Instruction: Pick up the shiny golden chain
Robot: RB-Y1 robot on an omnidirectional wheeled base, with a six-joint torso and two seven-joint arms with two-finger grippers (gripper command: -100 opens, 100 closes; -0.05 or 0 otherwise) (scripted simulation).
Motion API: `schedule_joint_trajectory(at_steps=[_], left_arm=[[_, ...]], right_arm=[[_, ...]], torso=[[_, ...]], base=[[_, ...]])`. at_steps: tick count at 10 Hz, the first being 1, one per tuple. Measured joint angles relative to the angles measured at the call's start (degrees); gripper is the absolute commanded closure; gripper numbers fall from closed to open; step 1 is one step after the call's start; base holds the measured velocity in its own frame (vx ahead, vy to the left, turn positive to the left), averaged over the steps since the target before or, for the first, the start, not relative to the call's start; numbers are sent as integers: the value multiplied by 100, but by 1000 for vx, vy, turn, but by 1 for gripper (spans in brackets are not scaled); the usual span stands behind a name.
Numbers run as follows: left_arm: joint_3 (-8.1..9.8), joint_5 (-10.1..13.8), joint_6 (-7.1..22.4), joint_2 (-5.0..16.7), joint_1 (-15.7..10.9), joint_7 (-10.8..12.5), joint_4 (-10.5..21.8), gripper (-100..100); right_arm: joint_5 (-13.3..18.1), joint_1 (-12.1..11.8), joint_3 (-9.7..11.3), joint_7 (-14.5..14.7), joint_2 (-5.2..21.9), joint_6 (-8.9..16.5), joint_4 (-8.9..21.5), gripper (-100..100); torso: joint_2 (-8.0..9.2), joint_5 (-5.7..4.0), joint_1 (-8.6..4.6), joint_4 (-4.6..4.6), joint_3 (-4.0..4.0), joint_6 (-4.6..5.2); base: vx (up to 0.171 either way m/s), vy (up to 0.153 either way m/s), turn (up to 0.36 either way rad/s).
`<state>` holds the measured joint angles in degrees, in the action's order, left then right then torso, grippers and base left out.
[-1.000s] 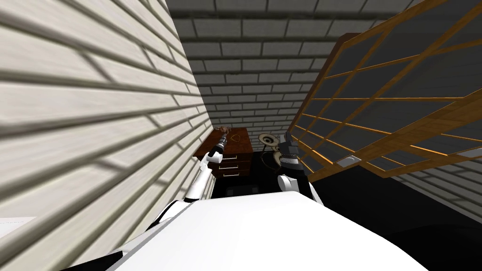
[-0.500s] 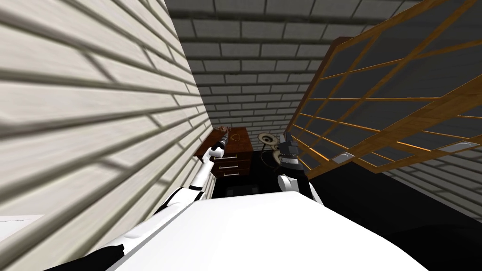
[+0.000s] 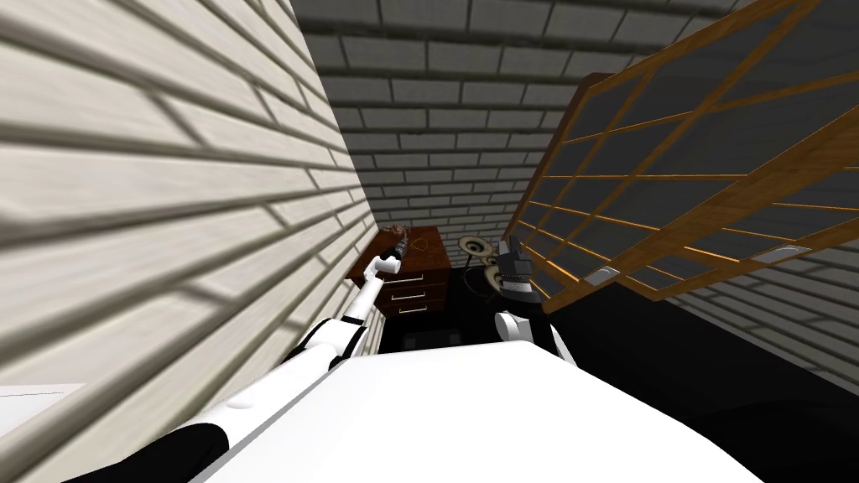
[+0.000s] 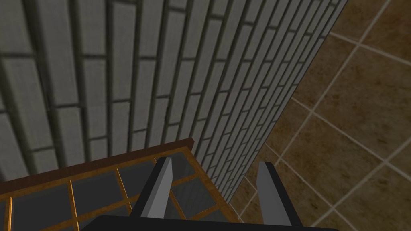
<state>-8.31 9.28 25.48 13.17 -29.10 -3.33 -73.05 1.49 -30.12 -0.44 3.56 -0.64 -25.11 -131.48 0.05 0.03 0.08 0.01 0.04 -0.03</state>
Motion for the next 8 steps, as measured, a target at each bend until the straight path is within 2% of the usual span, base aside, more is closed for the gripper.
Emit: schedule_joint_trajectory(at_steps=[8], left_arm=[[16, 154, 1055, 116, -1176, -71, 1306, -100]], right_arm=[[0, 0, 0, 0, 0, 0, 0, 0]], torso=[[-5, 0, -2, -2, -3, -1]], base=[[-11, 24, -70]])
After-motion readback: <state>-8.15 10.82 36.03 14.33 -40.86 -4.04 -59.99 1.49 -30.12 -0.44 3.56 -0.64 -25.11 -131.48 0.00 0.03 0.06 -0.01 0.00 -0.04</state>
